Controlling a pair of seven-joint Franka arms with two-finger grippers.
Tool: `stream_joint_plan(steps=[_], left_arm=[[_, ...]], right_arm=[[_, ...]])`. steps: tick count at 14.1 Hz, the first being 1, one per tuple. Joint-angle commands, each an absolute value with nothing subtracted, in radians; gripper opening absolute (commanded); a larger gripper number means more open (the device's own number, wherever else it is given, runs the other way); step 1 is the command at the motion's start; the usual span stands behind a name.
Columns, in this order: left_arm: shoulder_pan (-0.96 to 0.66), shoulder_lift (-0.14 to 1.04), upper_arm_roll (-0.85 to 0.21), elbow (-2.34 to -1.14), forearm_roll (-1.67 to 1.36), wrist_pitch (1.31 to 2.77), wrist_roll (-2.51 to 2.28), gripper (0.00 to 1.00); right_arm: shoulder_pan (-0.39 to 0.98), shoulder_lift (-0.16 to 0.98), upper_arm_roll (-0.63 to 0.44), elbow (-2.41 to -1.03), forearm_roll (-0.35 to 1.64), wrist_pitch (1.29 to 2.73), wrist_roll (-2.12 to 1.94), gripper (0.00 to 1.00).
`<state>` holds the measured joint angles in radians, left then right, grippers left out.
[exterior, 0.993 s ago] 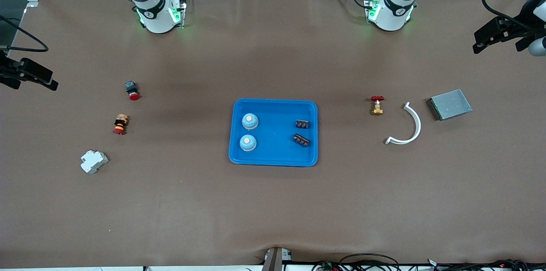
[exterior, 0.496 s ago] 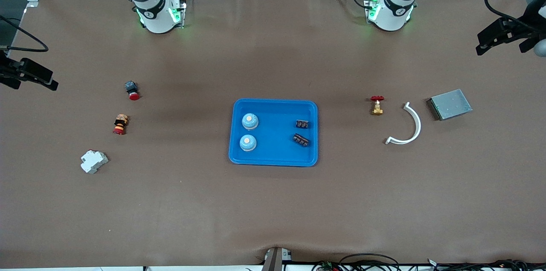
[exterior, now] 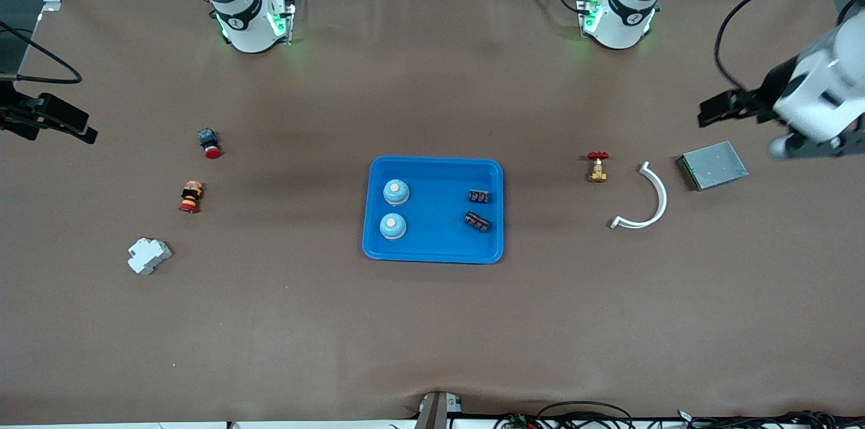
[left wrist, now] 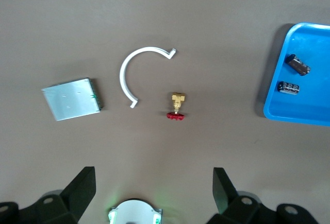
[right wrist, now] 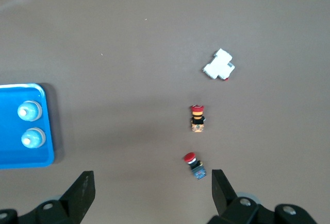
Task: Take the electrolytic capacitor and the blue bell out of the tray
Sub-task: 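Reach the right gripper to a blue bell while the left gripper reaches a capacitor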
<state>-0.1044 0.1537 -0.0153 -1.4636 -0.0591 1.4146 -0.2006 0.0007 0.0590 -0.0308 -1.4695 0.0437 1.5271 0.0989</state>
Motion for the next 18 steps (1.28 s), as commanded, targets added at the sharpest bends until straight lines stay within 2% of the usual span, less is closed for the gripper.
stream_joint_plan(steps=[1,5,7,9,11,15,18], left_arm=[[-0.138,0.179,-0.032,-1.535,-0.077,1.489,-0.346,1.00],[-0.237,0.187,-0.078,-1.667,-0.072,1.678,-0.694,1.00],[-0.297,0.202,-0.078,-1.765,-0.072,1.835,-0.802,1.00],[-0.336,0.248,-0.080,-1.808,-0.071,1.952,-0.906,1.00],[-0.380,0.317,-0.080,-1.802,-0.071,2.028,-1.032,1.00],[-0.449,0.441,-0.080,-1.792,-0.071,2.208,-1.297,1.00],[-0.482,0.578,-0.078,-1.671,-0.068,2.295,-1.428,1.00]], right_arm=[[0.063,0.035,-0.040,-1.522,0.099,1.563,0.222,1.00],[0.213,0.040,-0.040,-1.618,0.118,1.709,0.510,1.00],[0.308,0.075,-0.041,-1.621,0.106,1.745,0.657,1.00],[0.388,0.119,-0.041,-1.620,0.100,1.778,0.754,1.00],[0.449,0.184,-0.040,-1.621,0.097,1.818,0.871,1.00],[0.566,0.306,-0.041,-1.660,0.081,1.997,1.037,1.00],[0.610,0.408,-0.041,-1.648,0.064,2.112,1.130,1.00]])
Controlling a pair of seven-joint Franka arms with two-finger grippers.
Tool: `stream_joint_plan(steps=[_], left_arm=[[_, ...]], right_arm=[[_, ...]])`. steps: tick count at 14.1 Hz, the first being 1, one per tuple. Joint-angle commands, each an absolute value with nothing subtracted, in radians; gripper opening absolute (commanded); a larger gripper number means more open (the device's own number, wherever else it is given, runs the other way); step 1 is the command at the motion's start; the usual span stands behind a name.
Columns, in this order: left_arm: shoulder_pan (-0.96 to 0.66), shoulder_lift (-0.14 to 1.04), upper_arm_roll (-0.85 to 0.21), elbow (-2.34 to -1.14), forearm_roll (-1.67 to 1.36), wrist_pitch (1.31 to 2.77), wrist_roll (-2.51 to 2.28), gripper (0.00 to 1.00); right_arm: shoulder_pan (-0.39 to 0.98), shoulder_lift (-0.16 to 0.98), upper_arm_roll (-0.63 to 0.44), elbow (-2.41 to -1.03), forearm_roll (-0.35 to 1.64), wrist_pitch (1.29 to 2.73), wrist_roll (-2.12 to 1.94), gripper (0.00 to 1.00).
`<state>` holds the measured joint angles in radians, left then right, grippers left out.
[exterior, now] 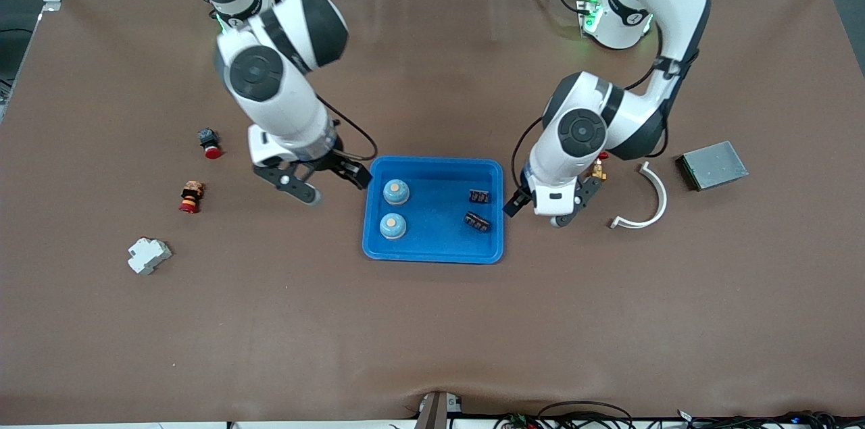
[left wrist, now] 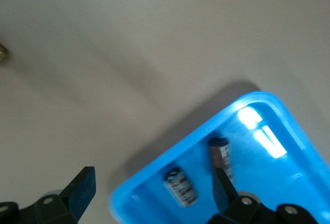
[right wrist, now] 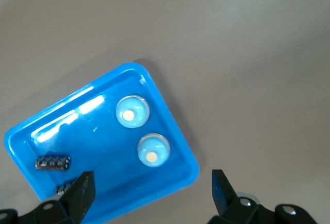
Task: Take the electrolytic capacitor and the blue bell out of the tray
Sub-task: 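Grasp the blue bell with the right gripper while the left gripper grasps the capacitor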
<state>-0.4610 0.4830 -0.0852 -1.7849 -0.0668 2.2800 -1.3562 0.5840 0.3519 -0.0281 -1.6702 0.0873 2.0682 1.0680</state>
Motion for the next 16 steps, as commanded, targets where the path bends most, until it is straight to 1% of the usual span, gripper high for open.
stream_joint_plan(steps=[1,3,4,5,7,9,10,12,13,14,15,16], left_arm=[[-0.498,0.636,-0.077,-1.605,-0.064,2.296,-1.462,1.00],[-0.523,0.727,-0.071,-1.491,-0.061,2.296,-1.550,1.00],[-0.528,0.745,-0.071,-1.480,-0.060,2.298,-1.558,1.00],[-0.534,0.752,-0.069,-1.480,-0.054,2.309,-1.559,0.98],[-0.537,0.778,-0.069,-1.480,-0.038,2.339,-1.560,0.88],[-0.549,0.805,-0.069,-1.479,-0.038,2.365,-1.562,0.86],[-0.551,0.816,-0.069,-1.479,-0.040,2.367,-1.562,0.84],[-0.560,0.827,-0.071,-1.479,-0.040,2.367,-1.565,0.79],[-0.564,0.828,-0.071,-1.480,-0.040,2.367,-1.574,0.79],[-0.566,0.836,-0.069,-1.480,-0.038,2.367,-1.580,0.70],[-0.574,0.839,-0.069,-1.482,-0.038,2.367,-1.580,0.50],[-0.577,0.839,-0.069,-1.480,-0.038,2.367,-1.578,0.24]], right_arm=[[0.632,0.444,-0.041,-1.644,0.061,2.143,1.140,1.00],[0.638,0.524,-0.041,-1.623,0.051,2.187,1.140,1.00],[0.638,0.558,-0.041,-1.609,0.046,2.206,1.140,1.00],[0.641,0.592,-0.041,-1.589,0.045,2.212,1.140,1.00],[0.638,0.642,-0.043,-1.534,0.038,2.214,1.138,1.00],[0.635,0.690,-0.043,-1.474,0.040,2.214,1.140,1.00],[0.632,0.709,-0.043,-1.454,0.040,2.214,1.138,1.00],[0.627,0.732,-0.044,-1.439,0.038,2.215,1.138,1.00],[0.629,0.742,-0.044,-1.434,0.038,2.224,1.140,1.00],[0.633,0.752,-0.046,-1.434,0.038,2.236,1.140,1.00],[0.637,0.765,-0.048,-1.434,0.035,2.252,1.140,1.00],[0.637,0.776,-0.048,-1.434,0.029,2.266,1.140,1.00]])
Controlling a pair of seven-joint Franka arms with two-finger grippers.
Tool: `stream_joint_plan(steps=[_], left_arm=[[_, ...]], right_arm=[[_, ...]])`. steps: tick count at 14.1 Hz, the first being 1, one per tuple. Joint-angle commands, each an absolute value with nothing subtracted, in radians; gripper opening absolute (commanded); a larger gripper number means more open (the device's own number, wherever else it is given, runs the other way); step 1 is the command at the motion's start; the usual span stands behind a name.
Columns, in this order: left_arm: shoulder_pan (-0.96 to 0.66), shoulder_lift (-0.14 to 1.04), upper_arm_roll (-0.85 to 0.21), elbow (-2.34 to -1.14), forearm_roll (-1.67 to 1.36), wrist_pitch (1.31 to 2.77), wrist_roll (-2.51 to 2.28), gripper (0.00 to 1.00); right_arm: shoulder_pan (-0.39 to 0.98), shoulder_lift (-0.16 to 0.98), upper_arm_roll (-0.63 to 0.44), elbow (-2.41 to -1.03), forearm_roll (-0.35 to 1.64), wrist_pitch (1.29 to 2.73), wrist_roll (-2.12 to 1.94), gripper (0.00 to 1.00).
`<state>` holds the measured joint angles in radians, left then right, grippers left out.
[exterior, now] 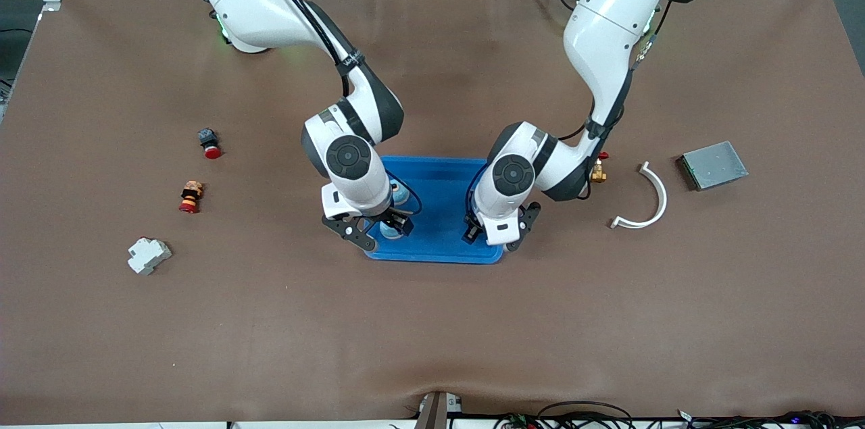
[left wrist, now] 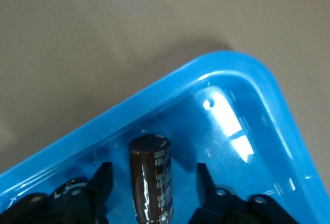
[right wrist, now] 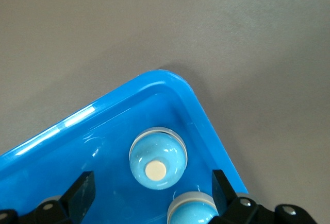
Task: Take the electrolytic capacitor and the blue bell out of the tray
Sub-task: 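Grasp the blue bell with the right gripper while the left gripper grasps the capacitor, then lift the capacitor with the left gripper while the right gripper lifts the bell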
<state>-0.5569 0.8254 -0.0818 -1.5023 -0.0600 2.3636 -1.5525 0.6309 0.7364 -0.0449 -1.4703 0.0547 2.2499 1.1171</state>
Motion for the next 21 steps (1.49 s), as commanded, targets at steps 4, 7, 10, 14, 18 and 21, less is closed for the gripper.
stream_joint_plan(steps=[4,7,10,14,18,21], left_arm=[[-0.571,0.821,-0.066,-1.477,-0.035,2.361,-1.571,0.00],[-0.560,0.741,-0.039,-1.477,-0.023,2.291,-1.572,0.00],[-0.539,0.620,0.012,-1.477,-0.023,2.191,-1.569,0.00],[-0.410,0.531,0.014,-1.480,-0.020,2.016,-1.461,0.00],[-0.281,0.517,0.014,-1.523,-0.020,1.873,-1.376,0.00],[-0.256,0.502,0.015,-1.617,0.014,1.876,-1.348,0.00]], right_arm=[[0.640,0.799,-0.048,-1.433,0.026,2.286,1.141,1.00],[0.650,0.804,-0.048,-1.434,0.023,2.286,1.143,1.00],[0.658,0.825,-0.048,-1.433,0.009,2.296,1.176,1.00],[0.664,0.838,-0.048,-1.433,-0.002,2.307,1.189,1.00],[0.670,0.853,-0.048,-1.433,-0.002,2.315,1.198,1.00],[0.669,0.853,-0.046,-1.424,0.002,2.315,1.195,0.01]])
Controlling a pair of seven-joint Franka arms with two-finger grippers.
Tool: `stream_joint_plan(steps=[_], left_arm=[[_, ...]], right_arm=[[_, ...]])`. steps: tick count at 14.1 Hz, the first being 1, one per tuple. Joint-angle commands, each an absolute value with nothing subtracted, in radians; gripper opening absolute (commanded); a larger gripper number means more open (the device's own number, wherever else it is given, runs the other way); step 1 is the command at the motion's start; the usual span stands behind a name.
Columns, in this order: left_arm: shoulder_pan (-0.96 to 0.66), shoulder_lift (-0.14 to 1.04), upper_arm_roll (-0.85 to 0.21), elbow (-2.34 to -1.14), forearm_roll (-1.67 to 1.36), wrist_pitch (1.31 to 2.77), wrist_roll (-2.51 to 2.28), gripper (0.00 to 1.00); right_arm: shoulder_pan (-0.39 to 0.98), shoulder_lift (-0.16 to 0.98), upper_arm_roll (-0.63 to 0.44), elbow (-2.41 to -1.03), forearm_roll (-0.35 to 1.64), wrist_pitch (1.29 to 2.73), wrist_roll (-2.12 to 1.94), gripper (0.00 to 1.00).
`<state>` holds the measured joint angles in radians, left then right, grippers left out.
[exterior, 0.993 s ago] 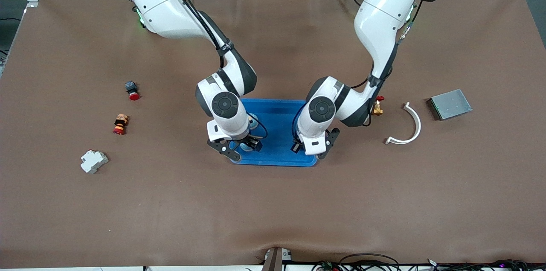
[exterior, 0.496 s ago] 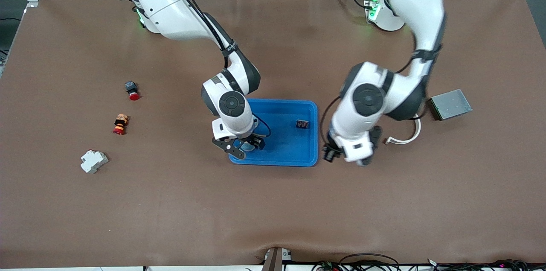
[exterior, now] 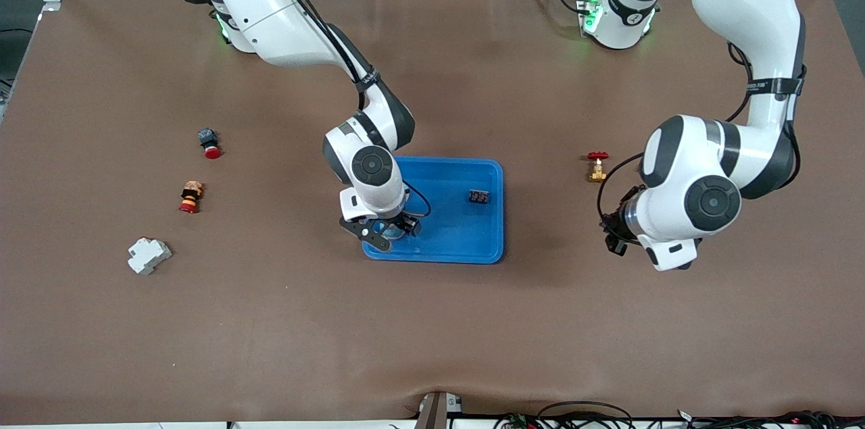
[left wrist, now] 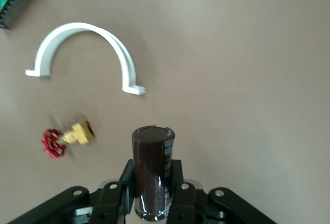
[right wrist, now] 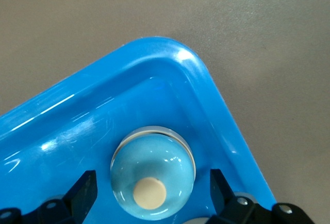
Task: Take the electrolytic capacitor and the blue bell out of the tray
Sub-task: 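Lift the capacitor with the left gripper while the right gripper lifts the bell, then carry the capacitor beside the white clamp while the right gripper carries the bell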
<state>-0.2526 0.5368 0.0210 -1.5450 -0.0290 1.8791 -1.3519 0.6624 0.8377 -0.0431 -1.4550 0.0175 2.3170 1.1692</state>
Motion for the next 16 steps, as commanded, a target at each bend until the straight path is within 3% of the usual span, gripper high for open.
stream_joint_plan(steps=[1,6,11,16], left_arm=[[-0.243,0.494,0.014,-1.649,0.035,1.884,-1.347,0.00],[-0.218,0.433,0.017,-1.873,0.052,2.057,-1.293,0.00],[-0.160,0.436,0.012,-1.966,0.160,2.141,-1.287,0.00],[-0.156,0.413,0.011,-2.078,0.160,2.207,-1.287,0.00]], right_arm=[[0.669,0.853,-0.046,-1.417,0.003,2.315,1.196,0.00],[0.669,0.844,-0.043,-1.384,0.014,2.286,1.192,0.00],[0.661,0.815,-0.037,-1.284,0.009,2.047,1.166,0.00],[0.534,0.694,-0.046,-1.305,0.014,1.867,0.679,0.00]])
